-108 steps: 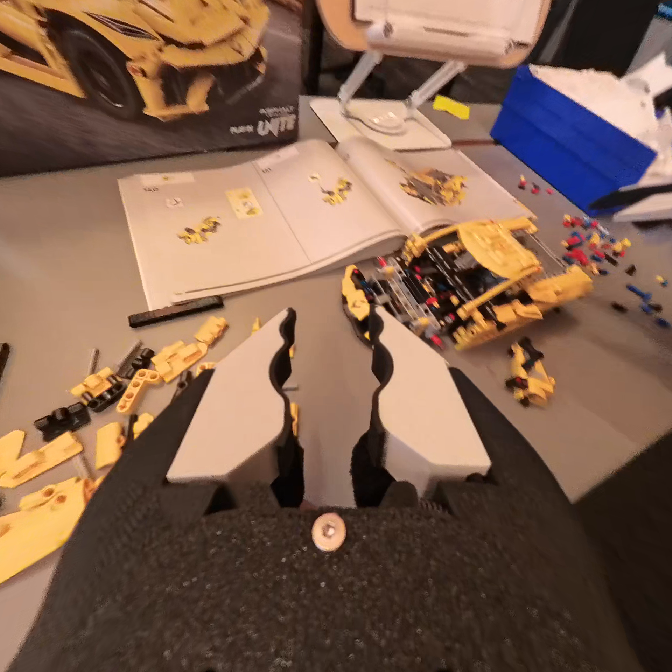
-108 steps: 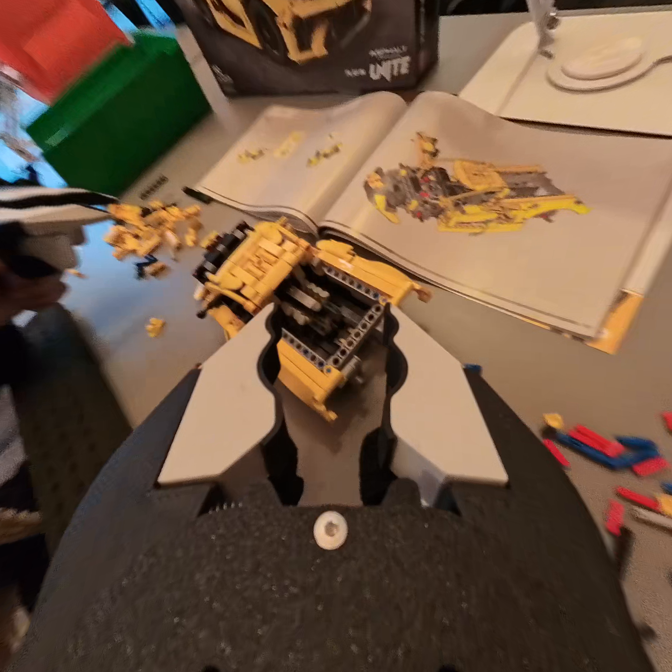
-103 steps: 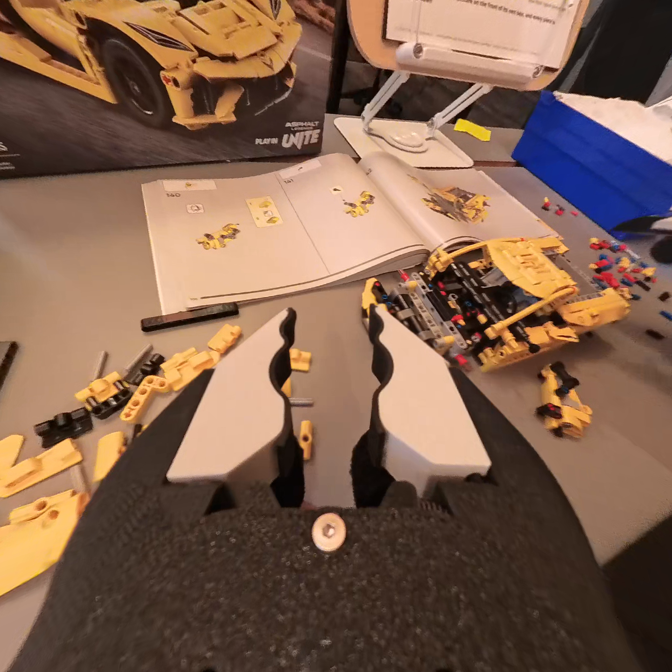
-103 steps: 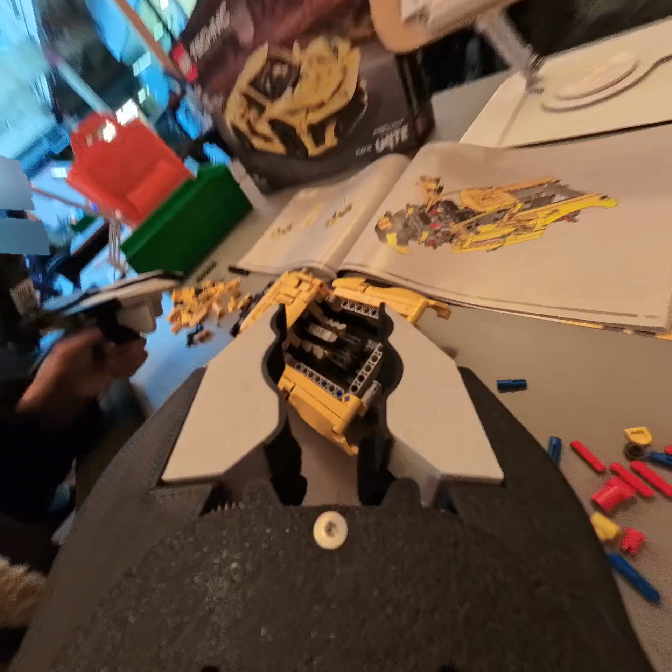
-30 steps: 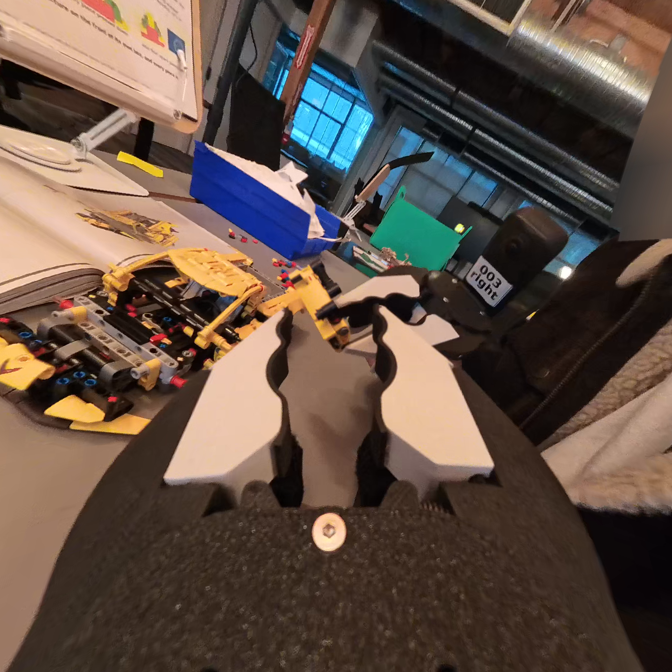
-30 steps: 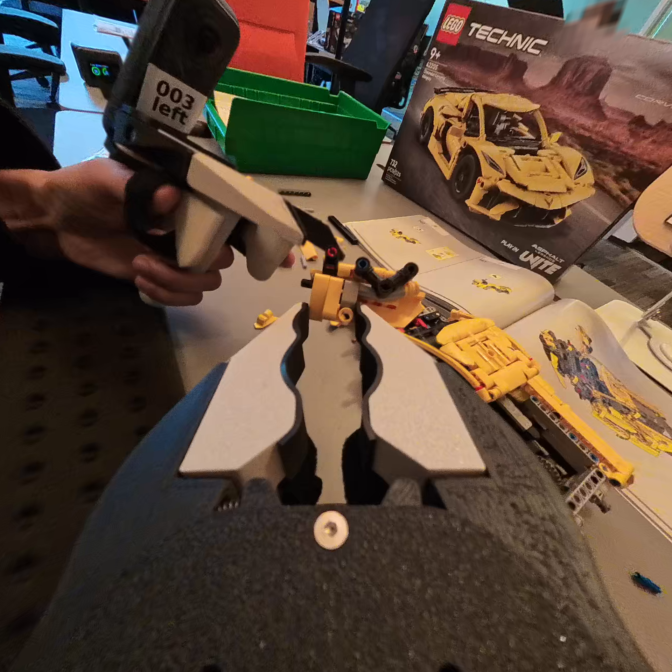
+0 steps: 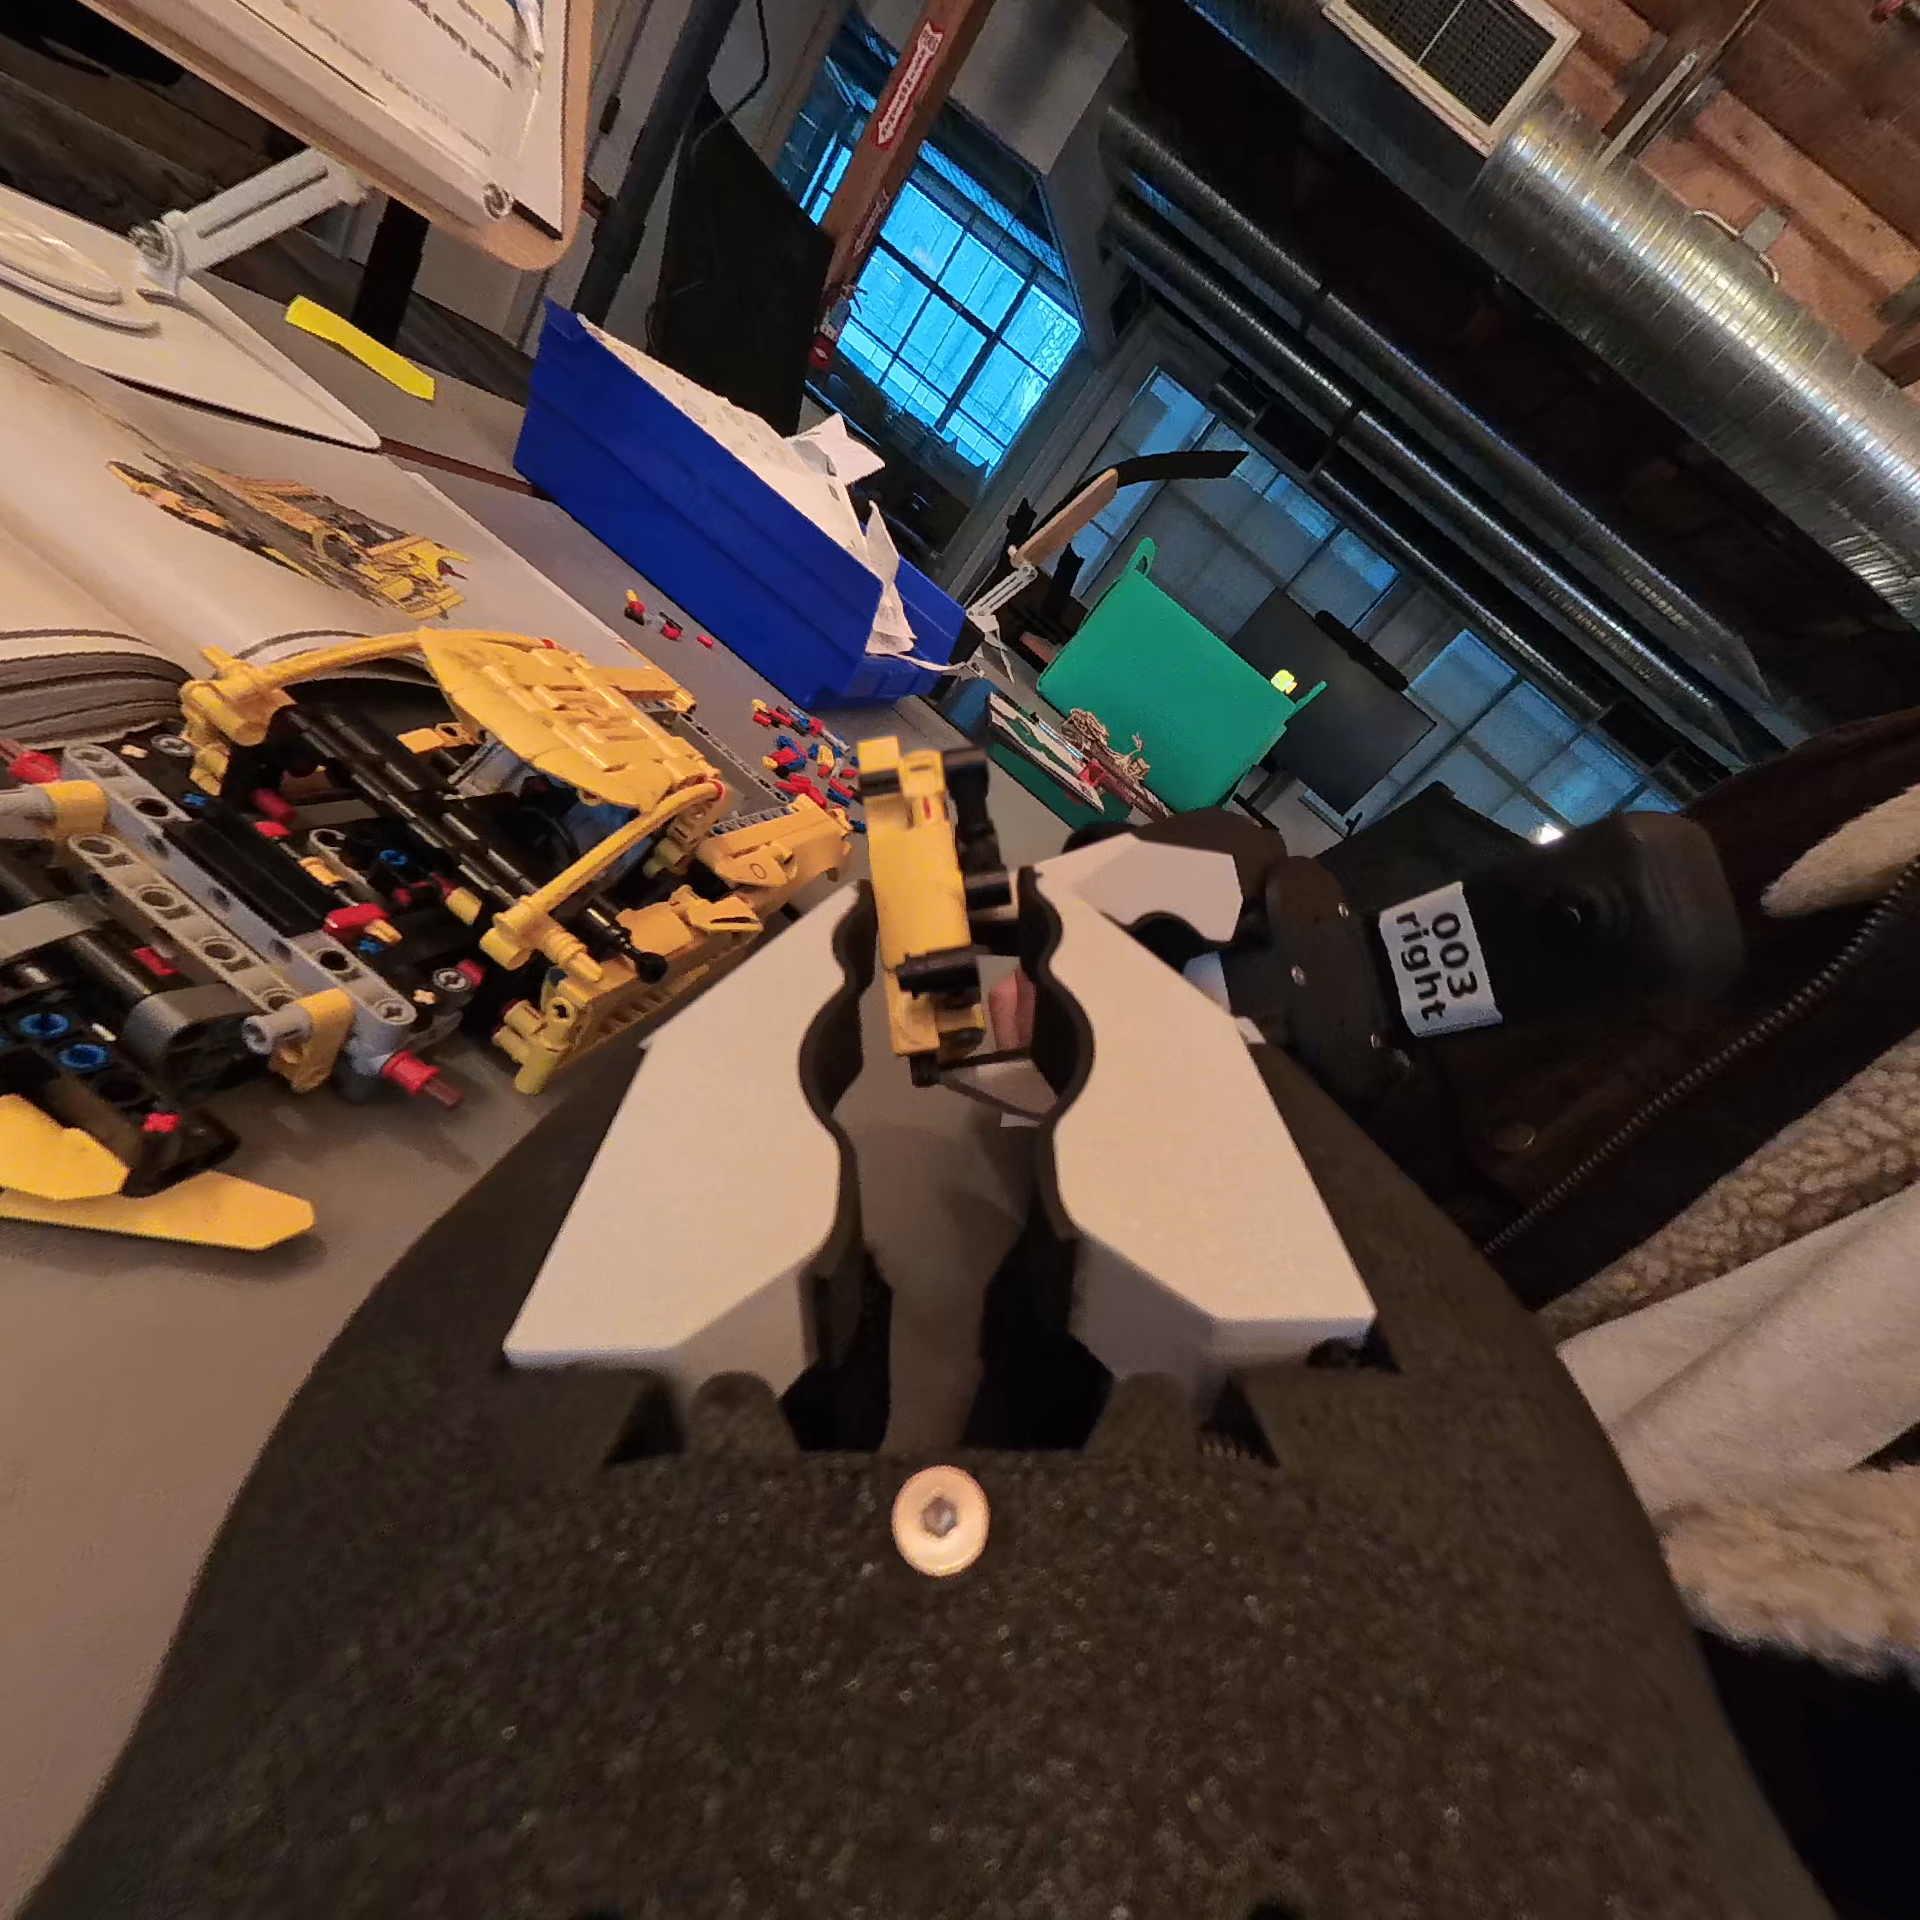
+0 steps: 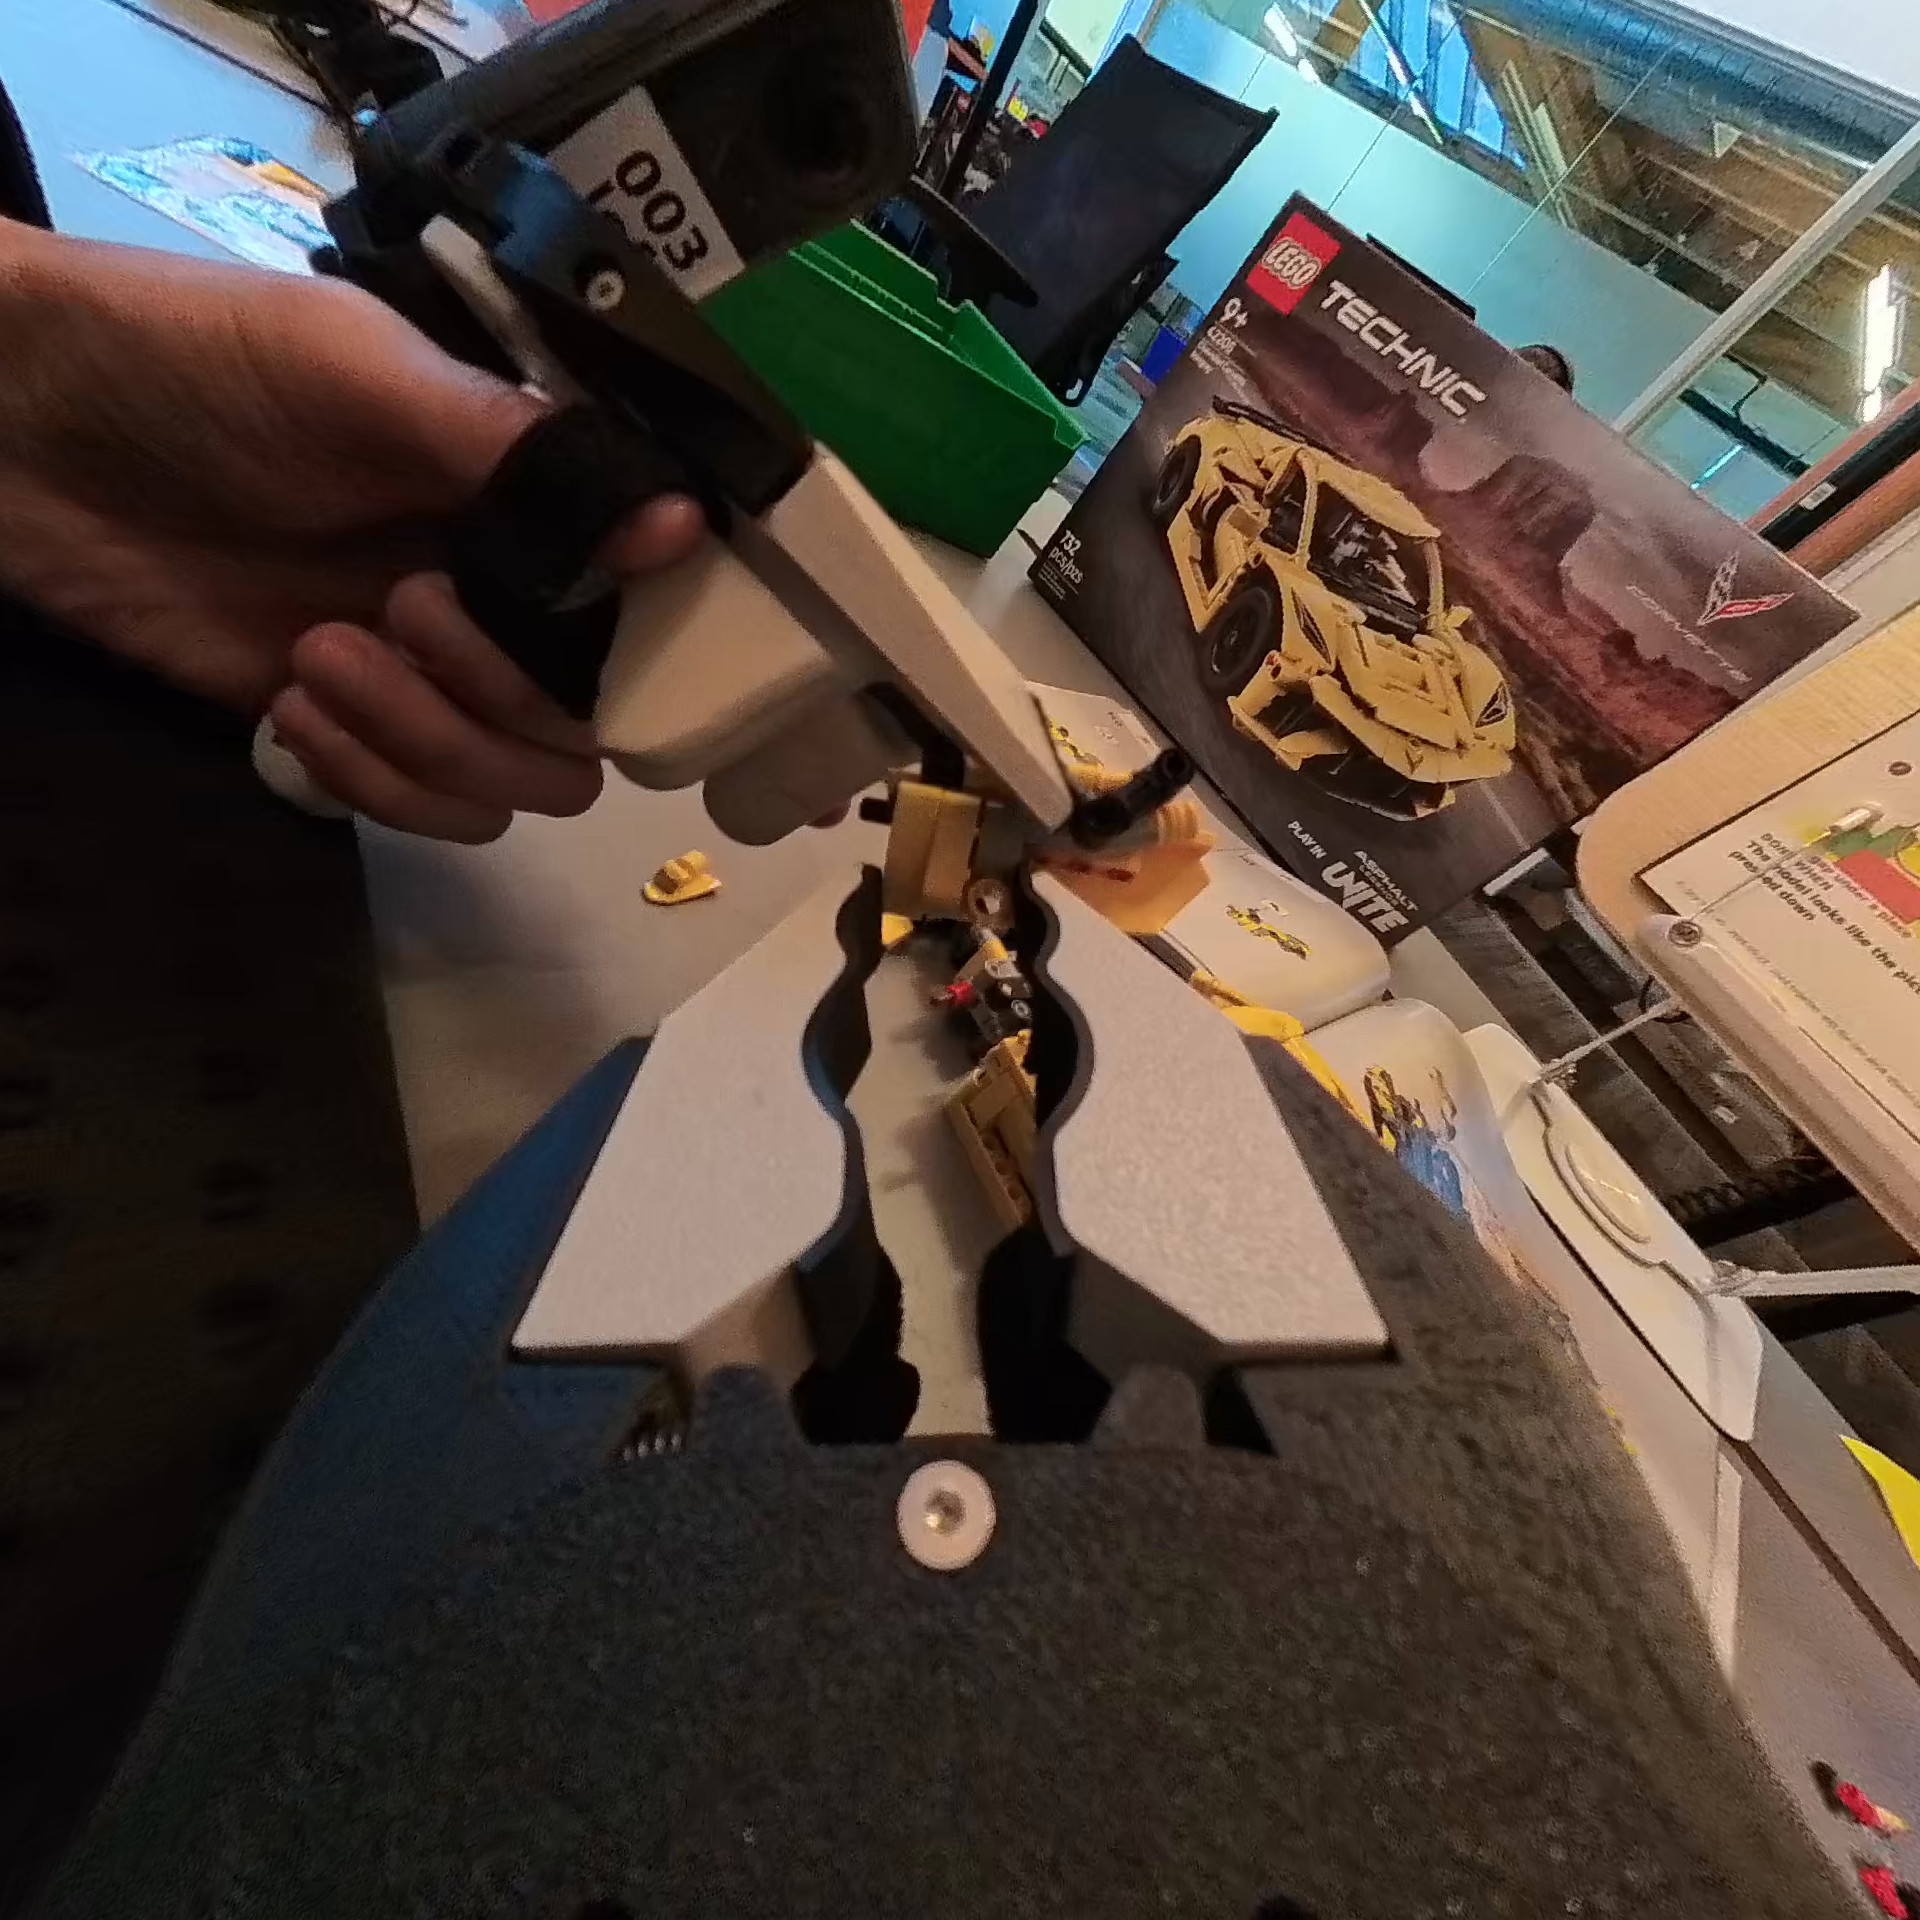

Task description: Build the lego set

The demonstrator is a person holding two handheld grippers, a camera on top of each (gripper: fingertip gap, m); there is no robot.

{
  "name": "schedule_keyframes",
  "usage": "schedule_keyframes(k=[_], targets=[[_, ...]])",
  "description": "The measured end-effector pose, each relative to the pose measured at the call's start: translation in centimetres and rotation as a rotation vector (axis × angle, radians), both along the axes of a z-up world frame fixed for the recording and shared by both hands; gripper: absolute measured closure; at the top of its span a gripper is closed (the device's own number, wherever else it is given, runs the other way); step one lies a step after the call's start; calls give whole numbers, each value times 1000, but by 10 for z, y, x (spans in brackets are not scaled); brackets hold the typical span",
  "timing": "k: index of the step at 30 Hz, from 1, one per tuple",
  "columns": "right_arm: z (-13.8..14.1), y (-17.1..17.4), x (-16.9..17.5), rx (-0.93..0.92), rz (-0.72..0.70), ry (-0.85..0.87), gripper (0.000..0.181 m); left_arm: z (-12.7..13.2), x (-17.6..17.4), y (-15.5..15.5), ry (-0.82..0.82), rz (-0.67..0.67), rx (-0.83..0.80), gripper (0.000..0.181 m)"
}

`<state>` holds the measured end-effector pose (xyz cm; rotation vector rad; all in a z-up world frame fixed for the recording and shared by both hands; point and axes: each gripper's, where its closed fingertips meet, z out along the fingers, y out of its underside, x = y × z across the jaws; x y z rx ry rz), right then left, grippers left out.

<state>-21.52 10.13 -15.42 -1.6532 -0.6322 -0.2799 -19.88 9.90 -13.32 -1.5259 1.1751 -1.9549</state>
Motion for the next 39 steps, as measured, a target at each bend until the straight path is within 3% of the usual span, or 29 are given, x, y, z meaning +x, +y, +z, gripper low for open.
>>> schedule_keyframes(k=[10, 16, 20, 23, 25, 28, 33, 39], targets=[[-12, 2, -2, 28, -20, -191, 157, -7, 1, 3, 43, 13, -7, 156], [-13, 2, -7, 42, -14, -160, 157, -9, -3, 4, 76, 7, 55, 156], [-5, -2, -7, 35, -5, -26, 148, -13, -22, 29, 151, 91, 252, 156], [-16, 0, -9, -81, 42, 92, 146, -14, -60, 67, 244, 206, 513, 156], [-35, 3, -17, -218, 98, 71, 146, -18, -90, 85, 315, 255, 635, 156], [-52, 19, -22, -354, 108, 3, 146, -19, -120, 89, 325, 272, 621, 156], [-94, 33, -46, -695, 152, 167, 146, -26, -131, 80, 276, 319, 558, 156], [-92, 50, -62, -706, 147, 223, 152, -31, -125, 70, 240, 316, 560, 156]])
